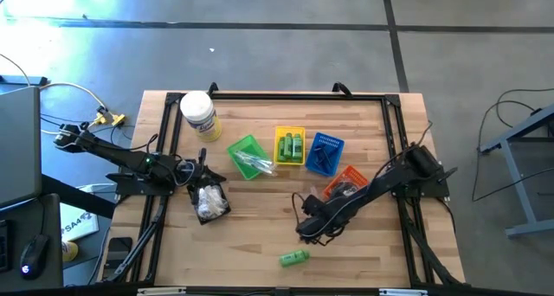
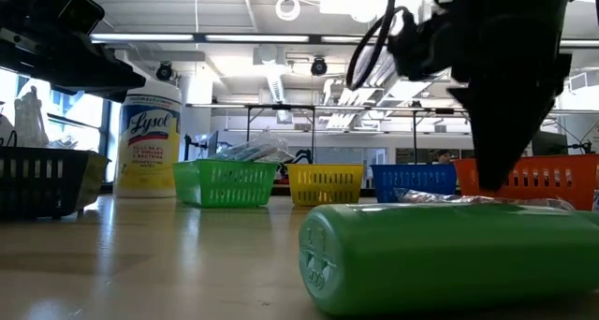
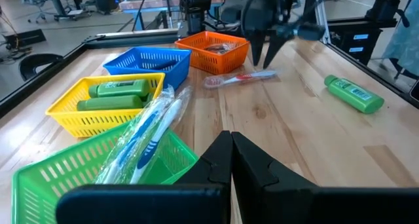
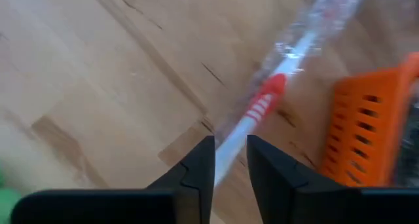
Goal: Pick & Place Travel size toiletries
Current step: Put the orange toothbrush into the green bin
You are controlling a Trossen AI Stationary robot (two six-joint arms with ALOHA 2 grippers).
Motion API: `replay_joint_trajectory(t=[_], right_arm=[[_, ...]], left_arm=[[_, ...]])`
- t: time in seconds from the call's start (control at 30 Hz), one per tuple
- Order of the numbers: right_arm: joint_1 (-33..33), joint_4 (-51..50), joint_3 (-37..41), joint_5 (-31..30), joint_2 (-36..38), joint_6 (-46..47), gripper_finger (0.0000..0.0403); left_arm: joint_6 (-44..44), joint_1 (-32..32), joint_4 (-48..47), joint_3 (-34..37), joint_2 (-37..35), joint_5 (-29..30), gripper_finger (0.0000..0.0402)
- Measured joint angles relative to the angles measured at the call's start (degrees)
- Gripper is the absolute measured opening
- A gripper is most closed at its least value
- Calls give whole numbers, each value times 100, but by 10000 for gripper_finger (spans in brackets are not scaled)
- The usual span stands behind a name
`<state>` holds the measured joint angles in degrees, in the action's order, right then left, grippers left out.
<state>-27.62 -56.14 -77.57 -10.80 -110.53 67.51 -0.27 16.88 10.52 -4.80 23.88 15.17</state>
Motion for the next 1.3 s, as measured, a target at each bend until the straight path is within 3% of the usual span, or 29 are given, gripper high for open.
replay_joint_trajectory(t=[0.23, 0.67, 0.9, 1.3], right_arm=[[79, 134, -45, 55, -245, -41, 88], [197, 366, -40, -86, -329, -168, 207], [254, 361, -39, 27, -426, -203, 202], [-52, 1267, -449, 38, -393, -1400, 177]], left_arm=[[0, 1, -2, 0, 0, -1, 0], [-2, 1, -4, 0, 0, -4, 0], [-2, 0, -18, 0, -4, -4, 0], [7, 2, -35, 0, -2, -5, 0]])
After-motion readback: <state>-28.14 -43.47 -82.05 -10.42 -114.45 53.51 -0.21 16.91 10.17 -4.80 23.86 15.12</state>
